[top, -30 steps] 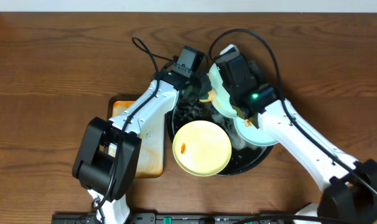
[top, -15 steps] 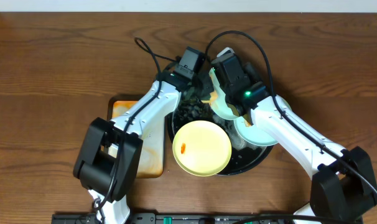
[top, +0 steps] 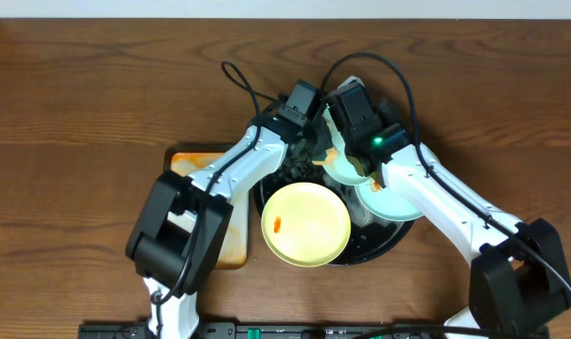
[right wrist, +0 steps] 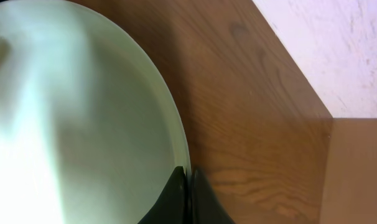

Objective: Clean dirty plates on tray and stack at the side
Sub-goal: 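Tilt the plate up with right gripper and scrub it with left sponge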

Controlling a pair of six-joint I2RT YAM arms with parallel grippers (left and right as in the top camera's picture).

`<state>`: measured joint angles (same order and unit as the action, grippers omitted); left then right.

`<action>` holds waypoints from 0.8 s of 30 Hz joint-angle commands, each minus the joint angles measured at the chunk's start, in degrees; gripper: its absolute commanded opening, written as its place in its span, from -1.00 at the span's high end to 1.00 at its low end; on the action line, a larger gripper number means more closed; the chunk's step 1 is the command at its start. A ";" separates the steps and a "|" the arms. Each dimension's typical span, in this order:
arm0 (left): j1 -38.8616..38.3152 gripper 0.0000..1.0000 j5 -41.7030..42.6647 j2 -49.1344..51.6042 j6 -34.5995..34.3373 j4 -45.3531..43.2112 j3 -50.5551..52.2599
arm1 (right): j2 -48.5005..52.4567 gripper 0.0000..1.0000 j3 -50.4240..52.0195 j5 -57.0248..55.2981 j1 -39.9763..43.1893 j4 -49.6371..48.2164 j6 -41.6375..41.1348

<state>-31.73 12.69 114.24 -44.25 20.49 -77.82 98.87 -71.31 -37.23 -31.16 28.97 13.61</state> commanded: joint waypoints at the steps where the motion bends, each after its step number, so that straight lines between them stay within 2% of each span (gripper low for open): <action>1: -3.13 0.84 -0.59 4.87 -2.58 0.55 0.81 | -0.72 0.98 -1.66 1.27 -1.25 -2.16 -1.33; 8: -3.26 0.84 -0.33 5.27 -8.48 -0.70 0.81 | -0.72 0.98 -1.66 1.27 -1.31 -2.12 -1.33; 12: -2.97 0.85 -2.01 5.25 -7.65 0.02 0.81 | -0.72 0.98 -1.66 1.25 -1.49 -2.10 -1.31; 17: -1.57 0.85 -7.78 4.81 -3.65 3.78 0.76 | -0.72 0.98 -1.64 1.18 -1.51 -1.81 -1.14; 24: -0.52 0.85 -11.50 3.80 0.68 6.69 0.02 | -0.72 0.98 -1.66 -0.24 -1.51 -1.68 -1.14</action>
<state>-33.28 7.29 117.56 -46.96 24.67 -77.87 98.74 -71.68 -37.21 -31.86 27.18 12.53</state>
